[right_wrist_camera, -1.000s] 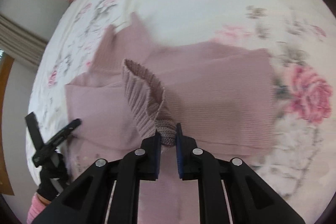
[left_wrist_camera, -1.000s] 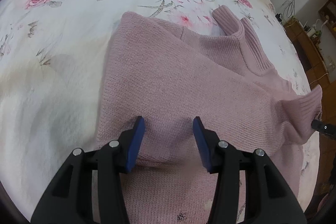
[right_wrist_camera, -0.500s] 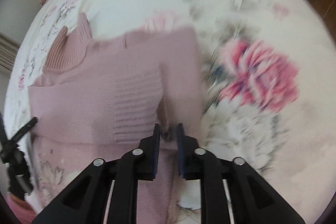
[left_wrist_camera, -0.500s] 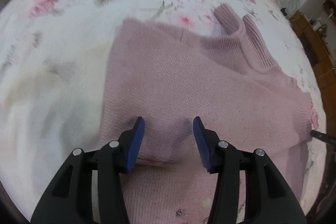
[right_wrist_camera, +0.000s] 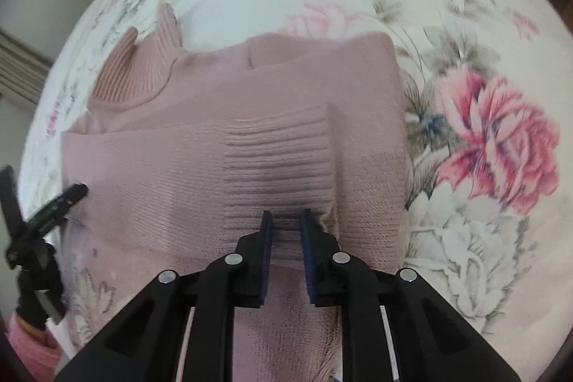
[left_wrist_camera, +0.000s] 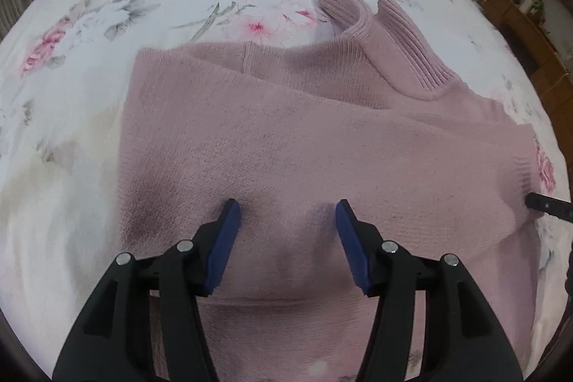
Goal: Fold small clothes
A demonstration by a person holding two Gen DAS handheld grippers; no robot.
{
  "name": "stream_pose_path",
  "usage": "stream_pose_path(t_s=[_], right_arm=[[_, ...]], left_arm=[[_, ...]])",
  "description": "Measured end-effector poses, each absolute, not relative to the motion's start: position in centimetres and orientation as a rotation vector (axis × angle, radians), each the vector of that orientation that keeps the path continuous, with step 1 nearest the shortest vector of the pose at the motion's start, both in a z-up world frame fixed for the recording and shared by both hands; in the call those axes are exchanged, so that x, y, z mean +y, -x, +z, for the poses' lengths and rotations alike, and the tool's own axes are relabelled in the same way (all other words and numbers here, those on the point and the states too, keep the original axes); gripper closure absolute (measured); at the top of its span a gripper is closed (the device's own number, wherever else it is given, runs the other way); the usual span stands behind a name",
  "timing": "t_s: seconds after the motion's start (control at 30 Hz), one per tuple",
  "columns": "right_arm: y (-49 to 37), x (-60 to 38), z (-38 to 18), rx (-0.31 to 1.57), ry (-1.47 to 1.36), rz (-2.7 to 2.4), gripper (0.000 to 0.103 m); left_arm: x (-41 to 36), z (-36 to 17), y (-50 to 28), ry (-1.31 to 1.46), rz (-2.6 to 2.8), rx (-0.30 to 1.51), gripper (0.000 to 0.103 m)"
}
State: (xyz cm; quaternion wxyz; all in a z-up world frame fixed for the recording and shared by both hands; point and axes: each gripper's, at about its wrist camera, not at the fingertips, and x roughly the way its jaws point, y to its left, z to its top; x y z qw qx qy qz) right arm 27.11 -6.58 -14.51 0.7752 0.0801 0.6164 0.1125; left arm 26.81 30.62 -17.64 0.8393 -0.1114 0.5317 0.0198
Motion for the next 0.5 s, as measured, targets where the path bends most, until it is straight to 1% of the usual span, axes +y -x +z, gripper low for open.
stream_pose_path(t_s=[0.17,0.37,0.43,0.47,0.5], right_arm=[[-26.1,-7.5,-15.0,1.319,-0.187,0.264,0.088],[-27.4,-6.2,-15.1,1.343,-0.149,0.269,0.087],[-28.9,-4.3,-14.7,1.356,-0.127,0.271,0.079],[-29.2,-3.4,-13.7,1.334,-0.089,0.289,0.069],[-29.6,-2.8,-13.0,1.314,-0.063,0.293,0.065]], left_arm=[[30.6,-17.9,-26.5,0.209,0.016,1.115,0.047],[30.4,-17.6,-26.9,0.207,0.020,1.136,0.046],[30.2,-16.9,-27.4,0.195,0.033,1.162,0.046],[30.1,-16.4,-27.7,0.189,0.034,1.162,0.046],[29.9,-15.4,-28.3,0.180,0.024,1.144,0.046]])
